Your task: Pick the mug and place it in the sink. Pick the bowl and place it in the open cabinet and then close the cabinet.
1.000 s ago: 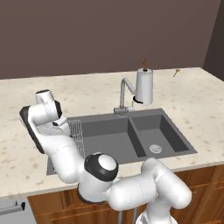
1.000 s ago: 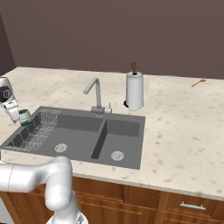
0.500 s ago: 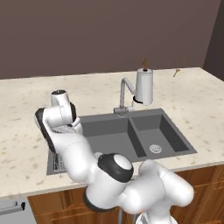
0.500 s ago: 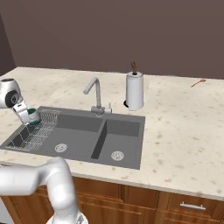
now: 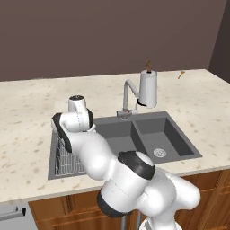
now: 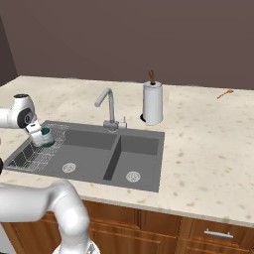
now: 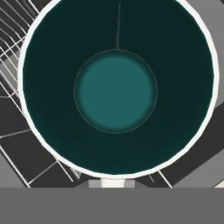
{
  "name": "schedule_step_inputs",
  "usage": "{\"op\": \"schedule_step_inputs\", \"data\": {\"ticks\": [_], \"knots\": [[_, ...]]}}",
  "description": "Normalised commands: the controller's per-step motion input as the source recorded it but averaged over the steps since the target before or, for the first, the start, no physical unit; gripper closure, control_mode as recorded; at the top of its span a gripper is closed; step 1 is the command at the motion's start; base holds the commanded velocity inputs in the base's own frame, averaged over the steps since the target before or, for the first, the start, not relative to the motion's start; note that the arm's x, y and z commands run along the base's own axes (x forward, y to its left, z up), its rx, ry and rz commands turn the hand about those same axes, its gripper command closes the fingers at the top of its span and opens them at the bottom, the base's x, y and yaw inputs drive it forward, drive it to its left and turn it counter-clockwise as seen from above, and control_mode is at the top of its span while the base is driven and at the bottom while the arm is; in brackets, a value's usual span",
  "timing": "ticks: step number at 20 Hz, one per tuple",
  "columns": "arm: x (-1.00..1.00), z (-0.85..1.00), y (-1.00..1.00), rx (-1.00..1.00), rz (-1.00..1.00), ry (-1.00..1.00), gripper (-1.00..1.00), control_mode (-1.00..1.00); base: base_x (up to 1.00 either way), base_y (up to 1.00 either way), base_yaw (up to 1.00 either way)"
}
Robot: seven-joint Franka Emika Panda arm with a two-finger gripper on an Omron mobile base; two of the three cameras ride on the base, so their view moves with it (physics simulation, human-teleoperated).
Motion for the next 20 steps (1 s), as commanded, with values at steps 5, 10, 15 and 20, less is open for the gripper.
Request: {"op": "schedule_step_inputs", "data": {"ticks": [5, 10, 15, 20], "knots": [[0.00, 0.00, -0.41, 0.01, -0.04, 0.03, 1.00, -1.00, 0.00, 0.00, 0.00], [0.00, 0.00, -0.38, 0.00, -0.04, 0.00, 1.00, -1.00, 0.00, 0.00, 0.00], [0.00, 0.00, -0.41, 0.00, -0.06, 0.00, 1.00, -1.00, 0.00, 0.00, 0.00], [0.00, 0.00, -0.42, 0.00, -0.06, 0.00, 1.00, -1.00, 0.00, 0.00, 0.00]]}}
